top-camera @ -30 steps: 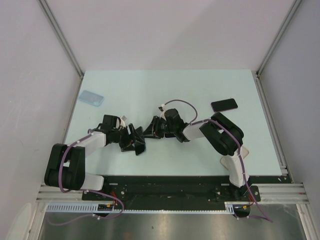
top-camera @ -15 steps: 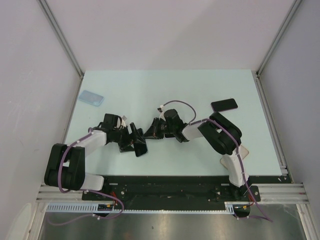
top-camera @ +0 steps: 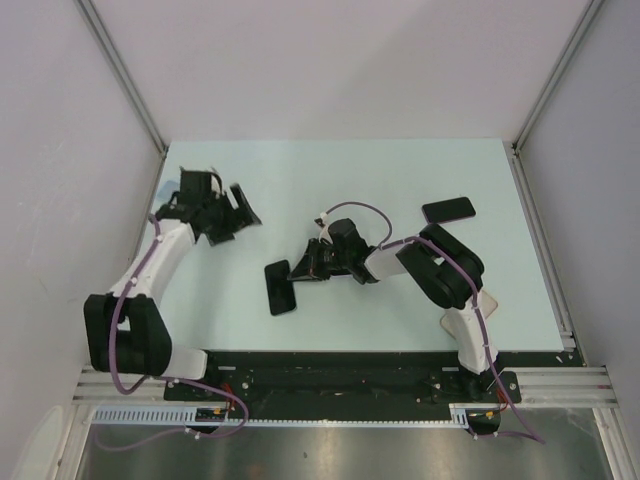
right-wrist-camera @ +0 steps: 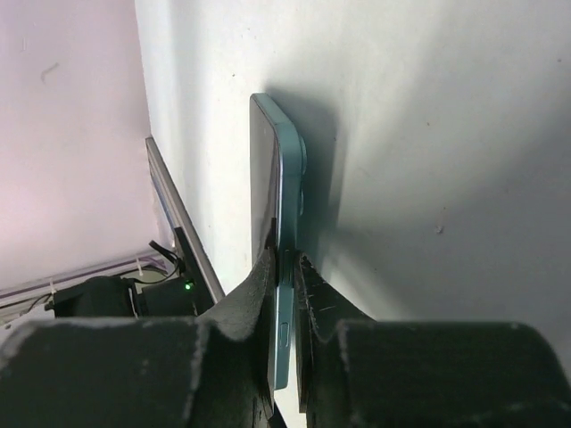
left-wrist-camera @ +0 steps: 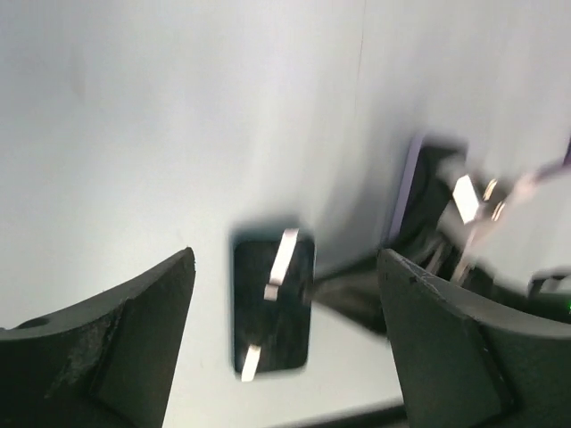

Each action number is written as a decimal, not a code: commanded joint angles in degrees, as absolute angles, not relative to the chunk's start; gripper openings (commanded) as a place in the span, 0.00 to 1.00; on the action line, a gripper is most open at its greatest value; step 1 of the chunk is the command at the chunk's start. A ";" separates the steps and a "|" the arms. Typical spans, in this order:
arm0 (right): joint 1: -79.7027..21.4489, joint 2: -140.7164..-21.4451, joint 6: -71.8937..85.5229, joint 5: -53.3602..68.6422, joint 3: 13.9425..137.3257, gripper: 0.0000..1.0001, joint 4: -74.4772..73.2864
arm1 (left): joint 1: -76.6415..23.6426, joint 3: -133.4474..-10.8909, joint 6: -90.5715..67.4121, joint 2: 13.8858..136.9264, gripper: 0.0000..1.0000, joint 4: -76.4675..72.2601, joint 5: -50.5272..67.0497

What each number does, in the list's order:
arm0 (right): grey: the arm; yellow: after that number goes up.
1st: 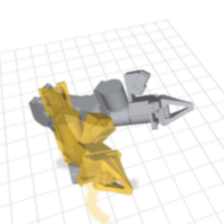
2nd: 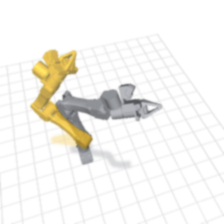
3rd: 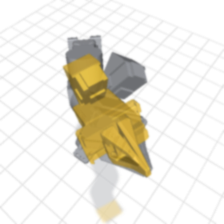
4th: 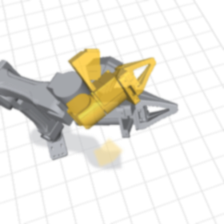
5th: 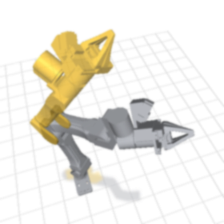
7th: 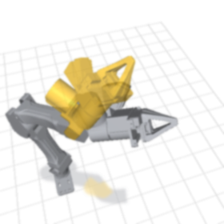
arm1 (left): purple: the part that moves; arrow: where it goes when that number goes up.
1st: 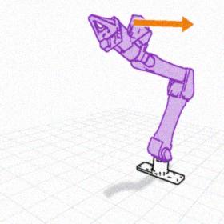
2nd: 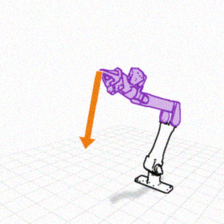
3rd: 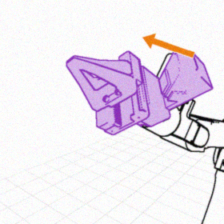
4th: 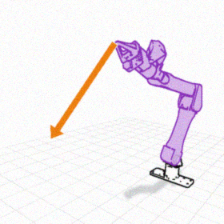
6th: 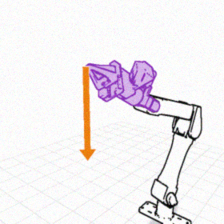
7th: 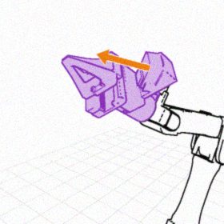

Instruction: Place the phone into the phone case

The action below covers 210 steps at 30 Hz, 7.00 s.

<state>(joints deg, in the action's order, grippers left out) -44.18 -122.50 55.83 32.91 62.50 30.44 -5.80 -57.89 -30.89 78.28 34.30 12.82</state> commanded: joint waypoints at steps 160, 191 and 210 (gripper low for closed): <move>-35.51 -91.49 50.36 32.60 47.64 0.00 19.07 | -22.16 -48.78 -33.67 80.16 0.42 26.28 12.13; -38.85 -108.98 58.71 28.39 50.71 0.00 31.29 | -16.79 -39.81 -34.45 86.75 0.00 15.91 20.48; -37.18 -108.63 60.38 28.65 50.98 0.00 32.43 | -19.68 -36.21 -36.47 84.02 0.00 16.17 18.72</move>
<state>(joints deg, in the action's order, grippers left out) -37.36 -108.86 59.94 28.97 48.90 28.99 -18.24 -37.78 -35.20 85.25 15.53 18.41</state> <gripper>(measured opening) 0.108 0.003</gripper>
